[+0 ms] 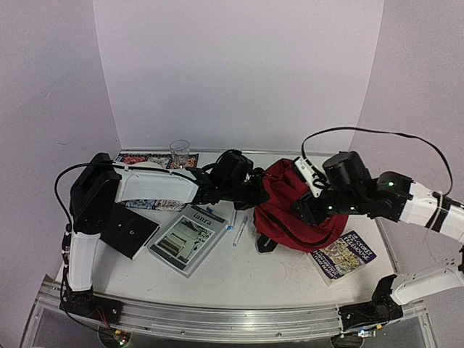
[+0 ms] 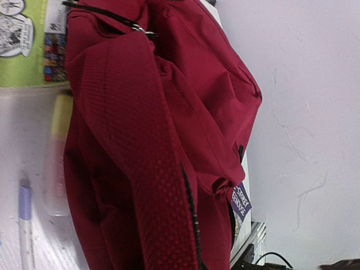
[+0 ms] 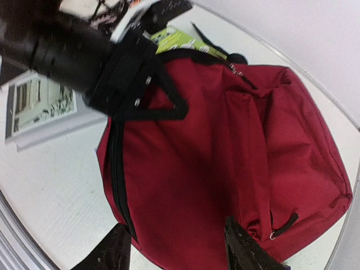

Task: Pack the student bag
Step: Pass from the right arm to the left, then place the student bag at the center of the board.

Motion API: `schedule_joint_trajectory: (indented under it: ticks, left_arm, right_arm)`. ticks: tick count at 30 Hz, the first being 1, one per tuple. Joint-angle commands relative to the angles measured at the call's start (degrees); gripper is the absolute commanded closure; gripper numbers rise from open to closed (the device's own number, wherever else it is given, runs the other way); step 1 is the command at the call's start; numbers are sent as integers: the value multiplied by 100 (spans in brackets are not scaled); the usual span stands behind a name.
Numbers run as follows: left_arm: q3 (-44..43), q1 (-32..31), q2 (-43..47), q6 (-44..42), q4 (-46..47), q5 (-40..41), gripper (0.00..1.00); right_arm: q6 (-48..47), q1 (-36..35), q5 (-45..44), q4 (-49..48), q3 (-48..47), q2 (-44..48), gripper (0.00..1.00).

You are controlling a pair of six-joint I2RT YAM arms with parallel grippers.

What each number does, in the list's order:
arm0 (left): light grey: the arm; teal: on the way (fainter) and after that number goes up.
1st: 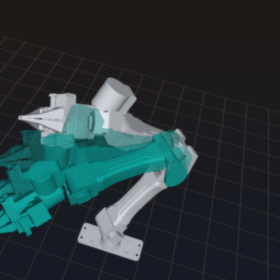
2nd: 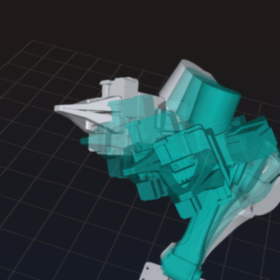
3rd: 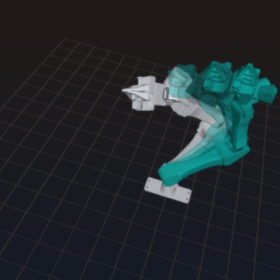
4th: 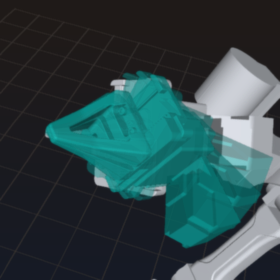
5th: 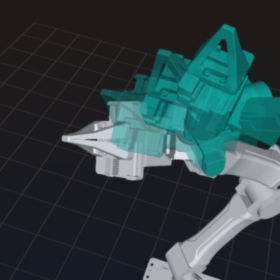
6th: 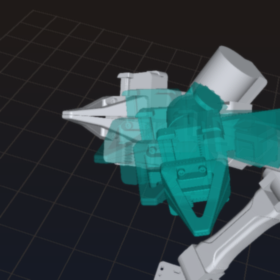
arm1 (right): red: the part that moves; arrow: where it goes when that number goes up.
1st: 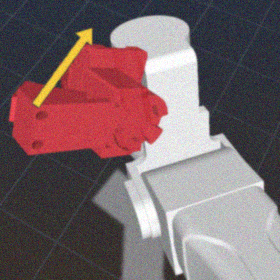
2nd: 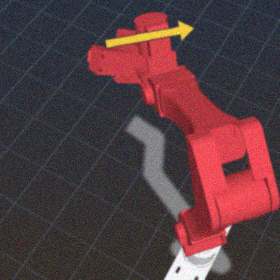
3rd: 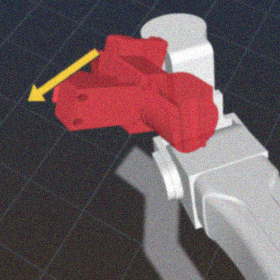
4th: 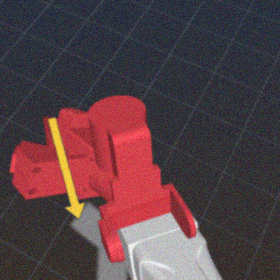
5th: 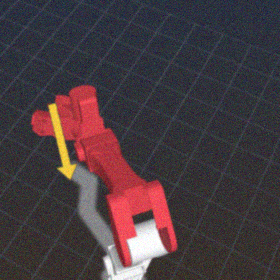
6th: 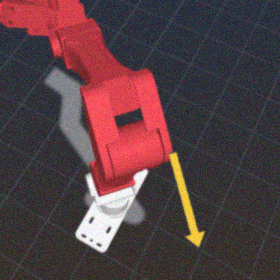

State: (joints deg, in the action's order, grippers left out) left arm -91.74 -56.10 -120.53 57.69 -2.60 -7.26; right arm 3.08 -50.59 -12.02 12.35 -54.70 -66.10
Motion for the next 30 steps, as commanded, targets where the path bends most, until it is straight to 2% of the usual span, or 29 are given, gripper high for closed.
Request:
schedule_joint_trajectory:
  ticks: [1,5,10,18,20,21,30]
  left_arm:
    - [-54,-338,237,-66,524,-97,100]
    - [-51,-576,212,-142,540,-14,100]
    - [142,-908,227,26,609,276,100]
    - [428,-1471,89,255,854,845,100]
    - [594,-1542,92,273,972,955,96]
    - [666,-1560,96,285,1017,968,90]
    - [1168,-1629,373,-249,1080,1151,59]
  right_arm:
    - [476,-1,-521,163,-104,696,37]
    - [889,477,-740,628,-103,895,36]
    - [1101,1745,-145,771,143,1126,34]
    - [1976,2810,284,976,507,916,33]
    - [2106,3043,397,979,689,907,33]
    - [2174,3176,508,975,779,881,34]
    - [2686,3745,1052,615,1545,989,40]
